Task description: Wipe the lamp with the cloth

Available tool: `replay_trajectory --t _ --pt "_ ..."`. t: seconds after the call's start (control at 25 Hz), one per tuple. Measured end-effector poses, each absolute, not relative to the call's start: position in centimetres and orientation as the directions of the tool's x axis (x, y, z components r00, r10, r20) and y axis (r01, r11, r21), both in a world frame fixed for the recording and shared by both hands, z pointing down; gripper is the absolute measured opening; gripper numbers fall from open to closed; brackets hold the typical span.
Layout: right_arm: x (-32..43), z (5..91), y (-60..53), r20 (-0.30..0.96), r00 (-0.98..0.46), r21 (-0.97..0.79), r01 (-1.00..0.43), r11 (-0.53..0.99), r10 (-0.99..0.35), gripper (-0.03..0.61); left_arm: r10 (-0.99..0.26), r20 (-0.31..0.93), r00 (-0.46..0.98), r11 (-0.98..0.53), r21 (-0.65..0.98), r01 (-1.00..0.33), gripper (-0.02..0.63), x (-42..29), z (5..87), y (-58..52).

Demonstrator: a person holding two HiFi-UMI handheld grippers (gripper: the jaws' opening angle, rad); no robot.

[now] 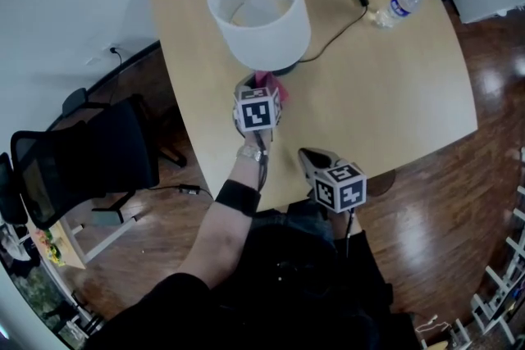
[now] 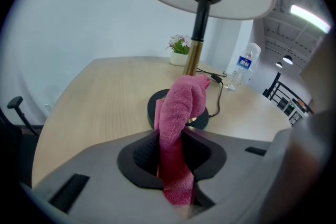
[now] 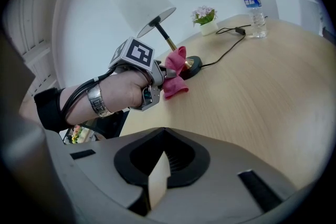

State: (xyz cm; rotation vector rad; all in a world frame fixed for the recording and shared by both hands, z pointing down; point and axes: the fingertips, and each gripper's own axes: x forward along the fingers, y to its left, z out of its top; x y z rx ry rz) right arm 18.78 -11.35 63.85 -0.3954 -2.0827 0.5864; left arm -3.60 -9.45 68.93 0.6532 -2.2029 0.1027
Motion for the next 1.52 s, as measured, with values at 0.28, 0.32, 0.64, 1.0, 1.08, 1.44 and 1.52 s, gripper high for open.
replay_trajectory --t 0.28,0.32,0.64,1.0,1.08,1.44,1.52 --pt "17.2 64.4 -5.3 0.708 -0.538 -0.539 0.007 0.842 0.458 0.005 -0.505 0.736 -0.450 0.763 0.137 -0.632 0.092 -7.3 68.9 -6.5" --pt "16.9 64.4 -4.3 0.711 -0.545 -0.536 -0.012 0.844 0.444 0.005 -0.521 0.739 -0.427 0.737 0.136 -0.663 0.092 -7.8 68.9 -6.3" --pt "15.2 61.6 1.7 0.688 -0.660 -0.517 -0.154 0.842 0.301 0.005 -0.545 0.813 -0.205 0.528 0.142 -0.838 0.094 -9.6 70.4 -5.5" --pt "16.1 58.6 2.5 0.591 -0.770 -0.556 -0.170 0.814 0.242 0.005 -0.590 0.786 -0.183 0.322 0.022 -0.946 0.092 -5.5 66.1 -2.2" --pt "16.2 58.5 2.6 0.585 -0.780 -0.561 -0.192 0.806 0.221 0.005 -0.610 0.775 -0.165 0.270 0.007 -0.963 0.092 -5.1 65.4 -2.0" --pt "13.7 60.2 2.3 0.678 -0.735 -0.486 -0.440 0.755 0.008 0.005 -0.624 0.781 -0.030 -0.007 -0.044 -0.999 0.092 -7.8 67.9 -6.6" --pt "12.0 60.1 2.4 0.687 -0.725 -0.483 -0.506 0.715 -0.049 0.005 -0.623 0.782 0.027 -0.055 -0.010 -0.998 0.092 -8.7 68.0 -7.6"
